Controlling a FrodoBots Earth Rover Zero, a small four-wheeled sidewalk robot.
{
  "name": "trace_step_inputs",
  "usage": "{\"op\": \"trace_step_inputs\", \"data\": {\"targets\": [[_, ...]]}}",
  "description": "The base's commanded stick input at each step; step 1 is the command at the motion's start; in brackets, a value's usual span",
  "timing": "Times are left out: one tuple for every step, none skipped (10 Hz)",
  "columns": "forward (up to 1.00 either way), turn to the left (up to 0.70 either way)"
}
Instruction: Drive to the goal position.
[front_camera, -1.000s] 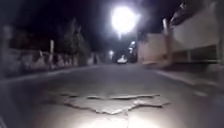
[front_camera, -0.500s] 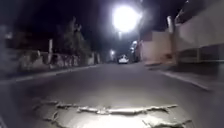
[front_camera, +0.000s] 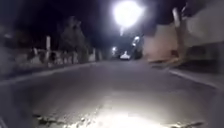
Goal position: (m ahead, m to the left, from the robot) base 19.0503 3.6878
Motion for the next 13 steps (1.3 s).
{"op": "trace_step_inputs", "data": {"targets": [[1.00, 0.00], [1.00, 0.00], [1.00, 0.00], [1.00, 0.00], [1.00, 0.00], [1.00, 0.00], [1.00, 0.00], [1.00, 0.00], [1.00, 0.00], [1.00, 0.00], [1.00, 0.00], [1.00, 0.00], [1.00, 0.00]]}}
